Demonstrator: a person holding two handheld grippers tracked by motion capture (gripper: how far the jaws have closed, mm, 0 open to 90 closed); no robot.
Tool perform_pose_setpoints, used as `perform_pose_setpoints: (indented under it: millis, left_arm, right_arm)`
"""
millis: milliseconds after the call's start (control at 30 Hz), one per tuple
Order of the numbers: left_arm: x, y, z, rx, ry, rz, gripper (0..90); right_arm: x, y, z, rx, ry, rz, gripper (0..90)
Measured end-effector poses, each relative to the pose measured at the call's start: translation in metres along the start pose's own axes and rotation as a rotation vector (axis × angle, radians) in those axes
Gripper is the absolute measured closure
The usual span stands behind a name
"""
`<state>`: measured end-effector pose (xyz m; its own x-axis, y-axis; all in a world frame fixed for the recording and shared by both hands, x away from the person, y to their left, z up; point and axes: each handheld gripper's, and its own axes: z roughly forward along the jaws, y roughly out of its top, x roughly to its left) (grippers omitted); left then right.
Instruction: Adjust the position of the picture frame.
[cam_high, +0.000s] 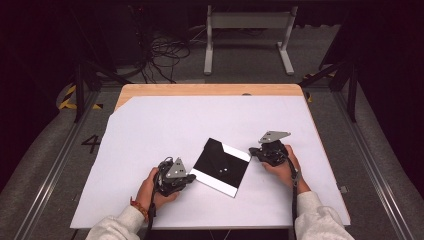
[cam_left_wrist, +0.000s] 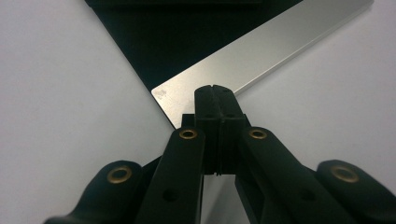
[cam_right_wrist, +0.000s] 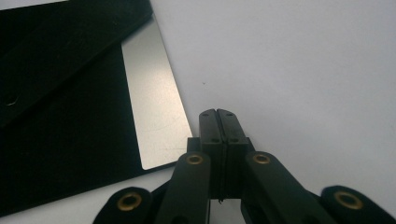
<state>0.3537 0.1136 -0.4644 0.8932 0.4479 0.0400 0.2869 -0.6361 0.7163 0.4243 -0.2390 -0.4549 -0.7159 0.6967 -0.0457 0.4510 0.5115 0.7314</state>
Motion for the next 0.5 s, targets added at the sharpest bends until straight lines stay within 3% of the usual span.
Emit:
perform_pose_setpoints:
  millis: [500]
  left_arm:
    - [0.0080, 0.0004, 0.0005, 0.004, 0.026, 0.000, 90.0]
  right_arm:
    - [0.0005, -0.0036, -0.0058, 0.013, 0.038, -0.013, 90.0]
